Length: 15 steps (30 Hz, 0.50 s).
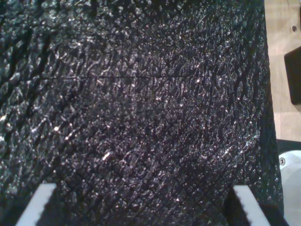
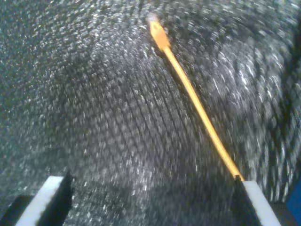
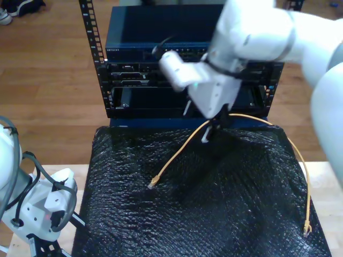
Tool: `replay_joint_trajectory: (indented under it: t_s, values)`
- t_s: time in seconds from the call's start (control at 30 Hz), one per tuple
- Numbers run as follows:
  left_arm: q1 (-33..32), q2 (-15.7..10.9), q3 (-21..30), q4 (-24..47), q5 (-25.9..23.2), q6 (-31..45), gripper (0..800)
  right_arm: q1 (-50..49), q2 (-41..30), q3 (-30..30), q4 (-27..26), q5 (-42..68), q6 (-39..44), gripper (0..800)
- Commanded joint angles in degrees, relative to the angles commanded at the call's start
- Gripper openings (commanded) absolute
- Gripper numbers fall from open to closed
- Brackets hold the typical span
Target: Grab the cable and plug it in
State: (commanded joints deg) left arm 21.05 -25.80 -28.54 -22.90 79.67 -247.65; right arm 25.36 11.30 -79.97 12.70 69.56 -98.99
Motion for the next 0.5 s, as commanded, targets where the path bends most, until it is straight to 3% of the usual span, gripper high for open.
replay_joint_trajectory:
  t_s: [0.5]
  values:
    - [0.00,0.00,-0.09,0.09,0.35,0.09,800,9.05,1.14,8.62,-9.85,-11.25,3.43,782]
